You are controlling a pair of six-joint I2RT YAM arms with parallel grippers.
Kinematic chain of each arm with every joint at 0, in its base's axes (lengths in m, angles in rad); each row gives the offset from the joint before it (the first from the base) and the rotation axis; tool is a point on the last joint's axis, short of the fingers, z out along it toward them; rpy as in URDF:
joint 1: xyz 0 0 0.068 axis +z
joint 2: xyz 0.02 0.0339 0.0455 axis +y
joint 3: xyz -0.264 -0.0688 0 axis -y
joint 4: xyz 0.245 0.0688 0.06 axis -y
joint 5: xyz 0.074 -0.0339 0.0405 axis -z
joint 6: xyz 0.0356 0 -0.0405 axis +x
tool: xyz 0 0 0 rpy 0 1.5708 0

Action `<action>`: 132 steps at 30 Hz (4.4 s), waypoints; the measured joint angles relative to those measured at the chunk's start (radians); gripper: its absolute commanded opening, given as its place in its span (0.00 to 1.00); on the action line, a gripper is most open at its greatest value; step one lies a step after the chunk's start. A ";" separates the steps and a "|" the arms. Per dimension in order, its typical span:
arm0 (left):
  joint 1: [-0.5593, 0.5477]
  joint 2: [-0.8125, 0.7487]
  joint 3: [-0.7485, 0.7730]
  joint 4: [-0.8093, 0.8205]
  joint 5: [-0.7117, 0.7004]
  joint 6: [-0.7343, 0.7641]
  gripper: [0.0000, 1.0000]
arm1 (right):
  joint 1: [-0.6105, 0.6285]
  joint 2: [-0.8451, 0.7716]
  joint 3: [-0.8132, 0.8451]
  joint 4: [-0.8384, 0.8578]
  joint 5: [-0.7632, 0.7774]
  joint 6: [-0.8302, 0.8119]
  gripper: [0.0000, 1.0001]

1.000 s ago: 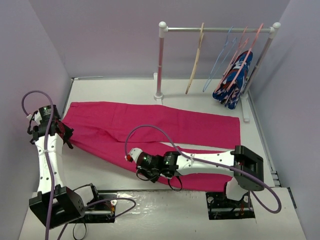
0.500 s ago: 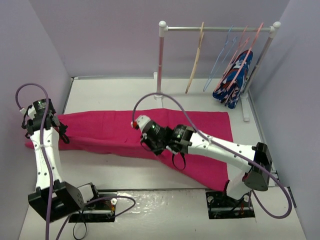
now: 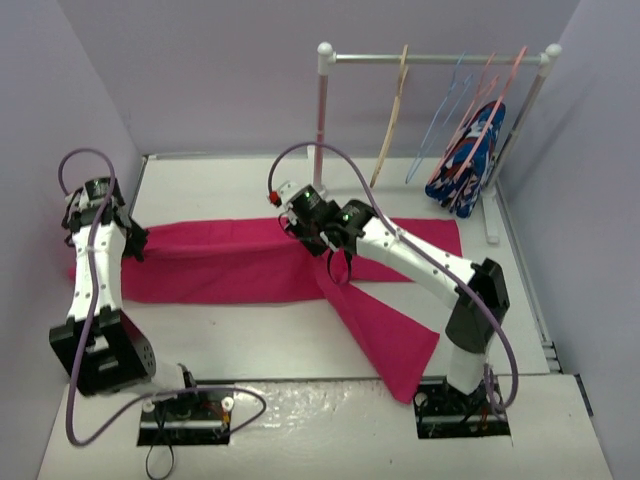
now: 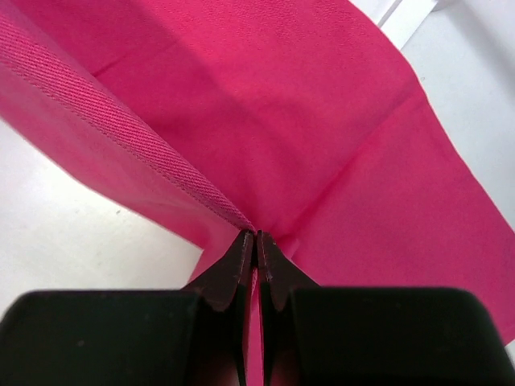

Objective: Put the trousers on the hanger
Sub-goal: Fold the trousers at the center of the board.

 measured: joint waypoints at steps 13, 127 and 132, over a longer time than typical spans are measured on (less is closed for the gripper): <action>-0.056 0.213 0.126 0.050 -0.011 0.003 0.00 | -0.087 0.103 0.186 -0.030 -0.046 -0.091 0.00; -0.193 -0.546 -0.406 0.283 0.027 0.208 0.84 | 0.540 0.241 -0.243 0.254 0.026 0.386 0.00; -0.193 -0.545 -0.406 0.283 0.040 0.208 0.84 | 0.473 0.158 -0.298 0.182 0.082 0.394 0.00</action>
